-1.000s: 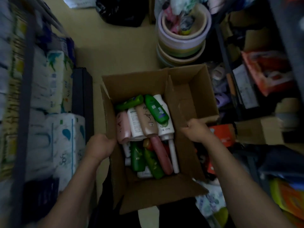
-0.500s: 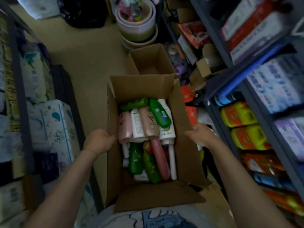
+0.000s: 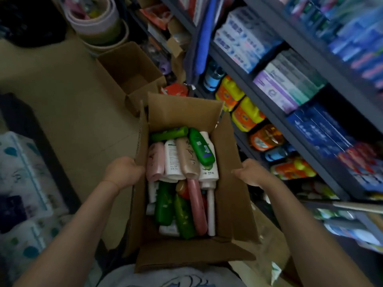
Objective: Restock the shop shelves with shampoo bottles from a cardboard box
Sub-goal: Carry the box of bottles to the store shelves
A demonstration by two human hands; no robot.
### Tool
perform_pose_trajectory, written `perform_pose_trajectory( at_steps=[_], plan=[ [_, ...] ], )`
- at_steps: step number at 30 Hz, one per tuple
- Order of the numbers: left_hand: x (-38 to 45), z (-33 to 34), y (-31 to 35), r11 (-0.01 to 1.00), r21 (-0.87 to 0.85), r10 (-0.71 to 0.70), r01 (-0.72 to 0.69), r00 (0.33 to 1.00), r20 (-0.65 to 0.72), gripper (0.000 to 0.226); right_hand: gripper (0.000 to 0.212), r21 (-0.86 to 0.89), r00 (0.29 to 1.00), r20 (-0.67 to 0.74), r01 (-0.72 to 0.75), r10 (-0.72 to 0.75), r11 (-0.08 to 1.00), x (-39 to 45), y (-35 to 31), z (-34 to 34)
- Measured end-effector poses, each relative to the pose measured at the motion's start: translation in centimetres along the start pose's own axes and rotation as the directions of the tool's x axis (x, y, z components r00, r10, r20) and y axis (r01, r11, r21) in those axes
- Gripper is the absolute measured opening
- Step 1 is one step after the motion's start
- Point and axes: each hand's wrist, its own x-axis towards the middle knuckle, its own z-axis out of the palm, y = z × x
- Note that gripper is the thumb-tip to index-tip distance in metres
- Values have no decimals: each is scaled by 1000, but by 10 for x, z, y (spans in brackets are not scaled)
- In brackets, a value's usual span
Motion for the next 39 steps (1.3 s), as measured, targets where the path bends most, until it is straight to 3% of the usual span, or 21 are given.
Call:
perform_pose_trajectory(
  at_steps=[6,10,15,18,25,30,34,39],
  plan=[
    [-78,135,63,1000,-11,-16,15,1000,-19,34,27,-43,994,-78,77,-80,996,-17,150,-25],
    [-122,254,92,982,-182,-48,47,999,2,29,36,-163,992,-72,91,-104,982,-30,251,-35],
    [-189,398,109,951,-270,-126,151,986,109,33,32,-360,999,-29,19,-31,933,-39,357,-19],
    [-233,462,110,948,-256,-144,191,971,191,49,37,-420,1000,3,7,-6,907,-44,423,-1],
    [-213,475,113,938,-236,-158,254,919,361,17,37,-439,997,-3,67,-76,896,-47,444,3],
    [-174,444,113,940,-247,-197,234,966,167,36,37,-443,996,-10,76,-90,893,-46,448,3],
    [-168,435,115,962,-194,-163,191,975,152,30,43,-491,989,-33,108,-142,865,-45,436,-6],
    [-169,435,113,908,-380,-151,177,984,99,27,47,-519,983,-53,121,-173,846,-34,415,-19]
  ],
)
